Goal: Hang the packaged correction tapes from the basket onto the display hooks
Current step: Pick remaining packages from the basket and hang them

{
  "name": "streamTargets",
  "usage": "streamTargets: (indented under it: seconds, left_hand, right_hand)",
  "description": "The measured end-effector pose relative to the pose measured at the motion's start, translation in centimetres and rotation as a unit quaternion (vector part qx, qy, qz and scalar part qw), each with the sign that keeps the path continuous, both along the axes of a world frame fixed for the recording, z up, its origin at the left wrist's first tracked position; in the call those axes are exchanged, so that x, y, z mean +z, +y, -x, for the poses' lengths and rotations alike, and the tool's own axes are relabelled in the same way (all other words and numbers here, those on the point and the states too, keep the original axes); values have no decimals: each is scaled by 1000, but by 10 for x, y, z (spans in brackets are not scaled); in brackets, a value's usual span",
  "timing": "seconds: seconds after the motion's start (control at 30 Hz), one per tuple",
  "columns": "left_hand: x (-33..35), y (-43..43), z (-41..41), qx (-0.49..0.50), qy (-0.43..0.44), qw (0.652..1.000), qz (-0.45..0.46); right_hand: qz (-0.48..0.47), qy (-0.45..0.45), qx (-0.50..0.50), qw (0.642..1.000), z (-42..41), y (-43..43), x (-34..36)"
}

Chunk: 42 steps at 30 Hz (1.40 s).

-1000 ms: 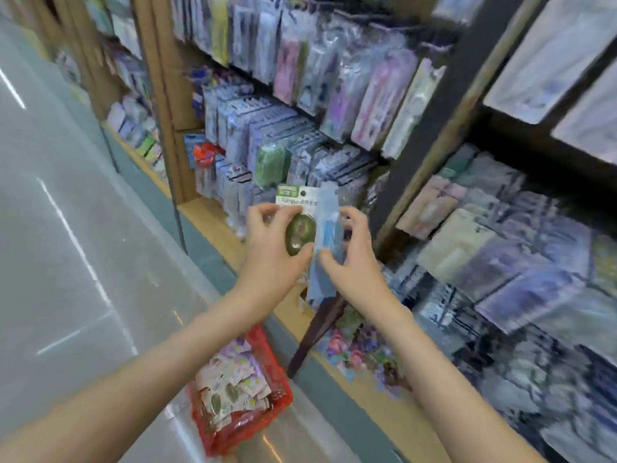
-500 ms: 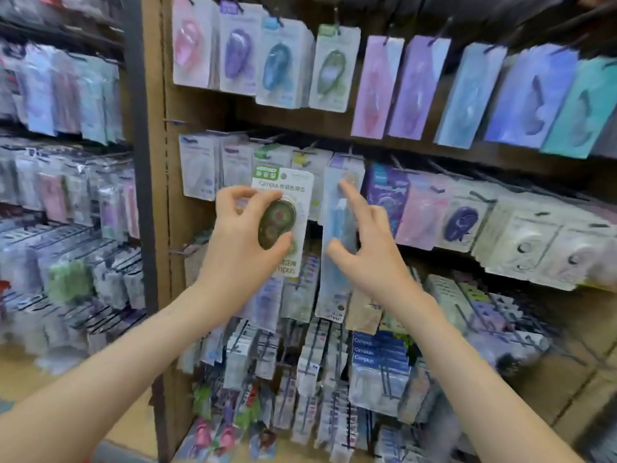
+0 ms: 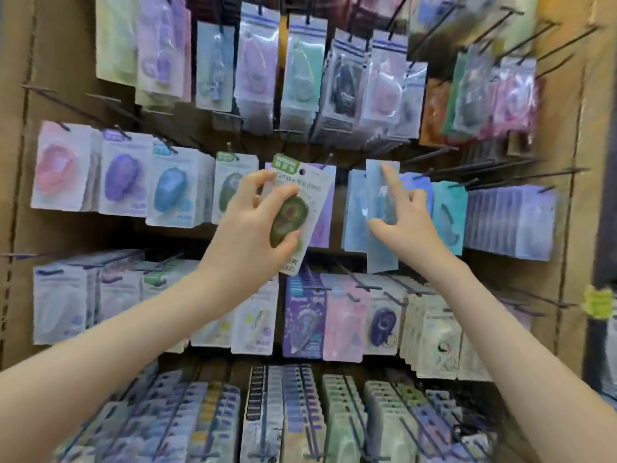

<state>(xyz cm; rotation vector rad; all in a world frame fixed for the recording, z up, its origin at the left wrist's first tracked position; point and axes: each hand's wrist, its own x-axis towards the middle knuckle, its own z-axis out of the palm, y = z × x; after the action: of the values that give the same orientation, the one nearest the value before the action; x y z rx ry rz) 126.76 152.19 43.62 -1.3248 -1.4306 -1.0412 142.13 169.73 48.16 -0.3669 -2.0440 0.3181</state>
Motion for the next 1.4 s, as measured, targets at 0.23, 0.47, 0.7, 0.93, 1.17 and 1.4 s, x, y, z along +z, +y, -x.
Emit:
streamTargets:
  seconds: [0.23,0.47,0.7,0.93,1.17,1.4]
  left_hand:
    - [15,43,31,-4,-23,999,29]
    - [27,63,41,3,-58,998,28]
    - [29,80,41,3,-49,998,25]
    - [29,94,40,22,-43,999,14]
    - [29,102,32,45,-20,999,4]
    - [26,106,33,64,-5,998,-3]
  right_hand:
    - [30,23,-44,998,28,31,30]
    - [10,17,-38,999,24,38,25]
    - [-24,-19,-49,998,18,44,28]
    - [-25,5,-21,999,23,53,24]
    - [-29,10,-6,1000,21,62,22]
    - [-41,7,20,999,23,64,17]
